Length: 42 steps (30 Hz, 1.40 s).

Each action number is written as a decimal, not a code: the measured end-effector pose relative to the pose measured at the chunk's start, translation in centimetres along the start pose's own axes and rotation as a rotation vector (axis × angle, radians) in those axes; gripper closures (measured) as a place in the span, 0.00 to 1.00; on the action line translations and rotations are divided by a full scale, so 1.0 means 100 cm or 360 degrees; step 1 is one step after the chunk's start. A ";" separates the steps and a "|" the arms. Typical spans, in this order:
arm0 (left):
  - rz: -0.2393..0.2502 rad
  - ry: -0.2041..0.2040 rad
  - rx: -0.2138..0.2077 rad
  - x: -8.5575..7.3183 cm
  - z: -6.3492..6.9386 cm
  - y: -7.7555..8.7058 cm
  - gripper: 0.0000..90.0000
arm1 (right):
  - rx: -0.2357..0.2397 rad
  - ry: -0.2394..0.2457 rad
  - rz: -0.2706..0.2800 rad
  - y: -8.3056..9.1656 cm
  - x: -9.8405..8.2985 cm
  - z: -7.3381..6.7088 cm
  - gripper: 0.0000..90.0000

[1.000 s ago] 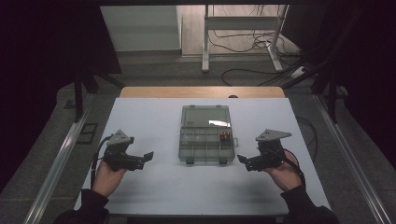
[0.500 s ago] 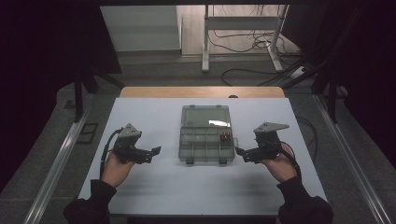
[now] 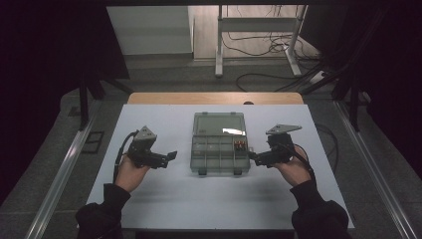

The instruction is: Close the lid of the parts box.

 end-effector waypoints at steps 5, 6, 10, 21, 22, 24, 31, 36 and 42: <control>0.0008 0.0008 -0.0004 0.002 0.000 -0.004 0.00 | 0.0000 0.0008 -0.0013 -0.003 -0.001 0.000 0.00; 0.0007 0.0010 -0.0003 0.002 -0.001 -0.004 0.00 | 0.0001 0.0010 -0.0015 -0.003 -0.001 0.001 0.00; 0.0012 0.0006 -0.0003 0.004 -0.001 -0.006 0.00 | 0.0002 0.0010 -0.0006 -0.004 0.000 0.001 0.00; 0.0033 0.0034 -0.0021 0.010 -0.005 -0.015 0.00 | -0.0008 -0.0024 0.0005 -0.006 0.009 0.003 0.00; 0.0033 0.0036 -0.0021 0.011 -0.005 -0.016 0.00 | -0.0010 -0.0023 0.0000 -0.007 0.009 0.003 0.00; 0.0032 0.0034 -0.0022 0.011 -0.006 -0.018 0.00 | -0.0012 -0.0012 -0.0010 -0.009 0.010 0.002 0.00; 0.0025 0.0022 -0.0036 0.015 -0.008 -0.028 0.00 | -0.0024 -0.0034 -0.0047 -0.018 0.011 0.005 0.00; 0.0028 0.0003 -0.0051 0.019 -0.006 -0.037 0.00 | -0.0030 -0.0051 -0.0062 -0.023 0.013 0.010 0.00; 0.0010 -0.0034 -0.0060 0.023 -0.005 -0.047 0.00 | 0.0001 -0.0118 -0.0131 -0.032 0.015 0.012 0.00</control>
Point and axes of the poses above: each handheld gripper's, and its own axes: y roughly backward along the jaws, x roughly out of its top, z roughly to its right, the point moved 9 cm from there along -y, roughly forward along the jaws, and after that the axes turned 5 degrees about z, right-handed, at the moved point
